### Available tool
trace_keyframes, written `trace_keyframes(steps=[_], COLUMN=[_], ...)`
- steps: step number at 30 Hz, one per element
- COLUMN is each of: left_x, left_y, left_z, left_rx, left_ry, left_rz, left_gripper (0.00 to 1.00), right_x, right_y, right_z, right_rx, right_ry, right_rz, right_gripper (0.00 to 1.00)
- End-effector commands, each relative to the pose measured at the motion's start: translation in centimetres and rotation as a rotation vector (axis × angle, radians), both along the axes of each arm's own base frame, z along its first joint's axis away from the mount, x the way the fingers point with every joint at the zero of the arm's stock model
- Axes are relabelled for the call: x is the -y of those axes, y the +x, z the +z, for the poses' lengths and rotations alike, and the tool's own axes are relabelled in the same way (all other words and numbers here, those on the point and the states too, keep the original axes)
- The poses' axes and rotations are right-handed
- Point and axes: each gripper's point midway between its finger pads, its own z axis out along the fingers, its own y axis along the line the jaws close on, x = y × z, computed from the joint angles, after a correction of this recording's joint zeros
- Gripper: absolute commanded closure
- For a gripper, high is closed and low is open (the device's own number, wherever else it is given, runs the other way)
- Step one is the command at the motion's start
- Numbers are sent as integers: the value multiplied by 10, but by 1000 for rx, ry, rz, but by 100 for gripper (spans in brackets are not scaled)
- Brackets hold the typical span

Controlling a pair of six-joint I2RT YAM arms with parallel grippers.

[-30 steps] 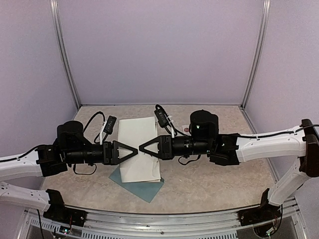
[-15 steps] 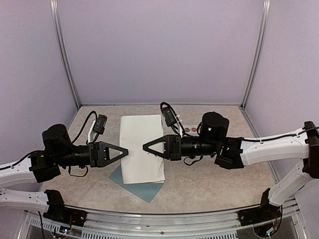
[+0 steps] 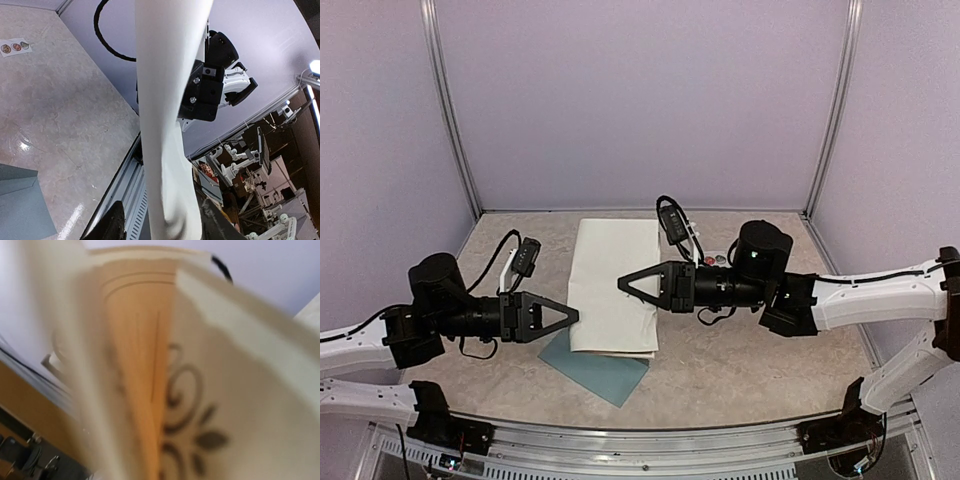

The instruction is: Place the letter into the envelope and seal it

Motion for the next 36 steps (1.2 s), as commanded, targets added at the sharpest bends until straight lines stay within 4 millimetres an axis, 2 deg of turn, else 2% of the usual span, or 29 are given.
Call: trace_keyframes(steps=[1, 2, 3, 5, 6, 7, 8, 9, 10, 11, 12, 14, 17, 18, 19, 20, 21, 22, 23, 24, 25, 26, 27, 28, 29, 33, 35, 36], left_x=[2, 2, 1, 1, 1, 1, 1, 1, 2, 2, 3, 3, 1, 1, 0, 0, 0, 0, 0, 1, 1, 1, 1, 2, 3, 6, 6, 6], left_y=[-10, -10, -11, -15, -15, -16, -17, -20, -22, -24, -25, -29, -32, -32, -32, -32, -32, -32, -33, -34, -34, -32, -28, -25, -21, -4, 3, 7], left_z=[-11, -13, -14, -14, -16, -16, -18, -19, -22, -24, -26, -30, -34, -36, -38, -39, -39, -41, -42, -42, -42, -41, -38, -33, -26, -3, 3, 6], left_rx=[-25, -28, -31, -30, -35, -39, -43, -49, -57, -63, -68, -76, -85, -89, -93, -94, -95, -99, -101, -100, -99, -86, -69, -47, -26, 39, 58, 63], left_ry=[18, 23, 28, 28, 33, 35, 37, 35, 40, 46, 51, 59, 71, 77, 81, 81, 79, 80, 82, 82, 85, 91, 97, 93, 85, 64, 50, 42], left_rz=[-50, -52, -54, -69, -69, -70, -79, -97, -109, -114, -122, -138, -147, -144, -143, -143, -143, -144, -149, -157, -157, -147, -128, -117, -108, -67, -52, -47], left_gripper=[72, 91, 100, 100, 93, 68, 51, 46, 45, 52, 64, 99, 98, 75, 62, 61, 68, 88, 100, 100, 96, 57, 42, 37, 33, 33, 36, 41], right_x=[10, 10, 11, 12, 12, 12, 12, 12, 12, 12, 12, 12, 13, 13, 13, 13, 13, 12, 12, 12, 12, 12, 11, 10, 9, 7, 6, 5], right_y=[6, 7, 8, 10, 11, 12, 13, 13, 13, 13, 13, 15, 16, 17, 17, 17, 17, 17, 17, 17, 16, 15, 14, 11, 9, -1, -5, -7], right_z=[13, 13, 13, 12, 11, 10, 11, 10, 11, 12, 13, 14, 13, 13, 13, 13, 12, 12, 12, 12, 11, 12, 12, 10, 10, 6, 4, 2], right_rx=[20, 19, 19, 21, 21, 22, 24, 24, 26, 29, 31, 32, 33, 33, 33, 33, 33, 33, 32, 31, 31, 34, 37, 39, 43, 42, 44, 44], right_ry=[25, 24, 22, 18, 14, 10, 9, 7, 9, 10, 11, 9, 5, 2, 2, 1, 0, 1, 1, 0, -2, -2, -4, -8, -12, -23, -34, -42], right_rz=[-43, -47, -51, -60, -64, -69, -71, -71, -71, -69, -69, -76, -81, -81, -79, -77, -75, -74, -73, -71, -67, -59, -50, -31, -14, 47, 76, 88], right_gripper=[100, 100, 100, 100, 100, 100, 100, 100, 100, 100, 100, 100, 100, 100, 100, 100, 100, 100, 100, 100, 100, 100, 100, 100, 100, 100, 100, 100])
